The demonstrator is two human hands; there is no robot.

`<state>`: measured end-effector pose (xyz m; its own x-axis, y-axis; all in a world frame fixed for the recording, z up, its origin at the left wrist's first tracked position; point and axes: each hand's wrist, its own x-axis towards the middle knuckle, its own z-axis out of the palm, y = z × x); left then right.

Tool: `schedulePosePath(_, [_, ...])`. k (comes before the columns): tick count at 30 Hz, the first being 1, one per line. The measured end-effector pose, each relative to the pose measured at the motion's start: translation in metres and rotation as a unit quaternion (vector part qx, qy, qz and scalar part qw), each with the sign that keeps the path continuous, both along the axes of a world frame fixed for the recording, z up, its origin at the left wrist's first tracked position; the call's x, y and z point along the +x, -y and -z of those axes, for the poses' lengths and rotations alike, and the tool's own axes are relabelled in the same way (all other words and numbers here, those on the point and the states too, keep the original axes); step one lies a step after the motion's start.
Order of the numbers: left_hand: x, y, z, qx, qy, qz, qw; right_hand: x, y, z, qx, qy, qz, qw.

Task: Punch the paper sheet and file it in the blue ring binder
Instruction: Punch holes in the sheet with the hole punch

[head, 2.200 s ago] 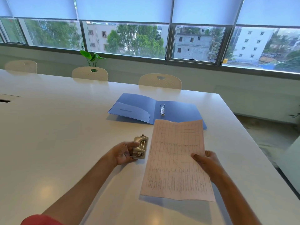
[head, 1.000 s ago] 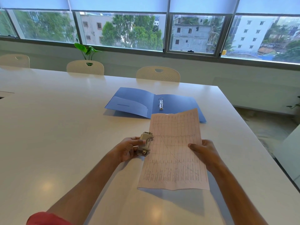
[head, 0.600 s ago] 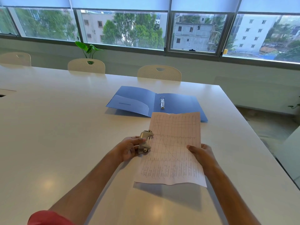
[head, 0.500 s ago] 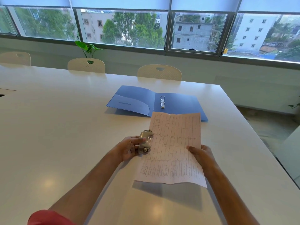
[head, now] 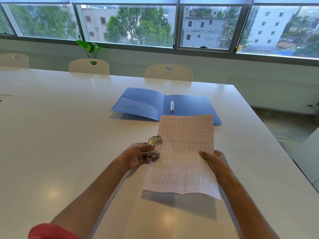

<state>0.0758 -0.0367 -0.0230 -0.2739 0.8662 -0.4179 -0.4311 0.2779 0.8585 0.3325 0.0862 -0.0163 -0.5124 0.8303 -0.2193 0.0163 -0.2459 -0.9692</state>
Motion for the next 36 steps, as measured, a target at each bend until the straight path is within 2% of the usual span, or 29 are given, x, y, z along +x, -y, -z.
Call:
schedulePosePath(11, [0.0027, 0.0022, -0.0025, 0.010, 0.028, -0.004, 1.000, 0.0058, -0.0075, 0.0027, 0.000, 0.012, -0.029, 1.000])
schedulePosePath(36, [0.0028, 0.0011, 0.0029, 0.021, -0.011, 0.019, 1.000, 0.0045, -0.0037, 0.0031, -0.006, -0.021, -0.012, 1.000])
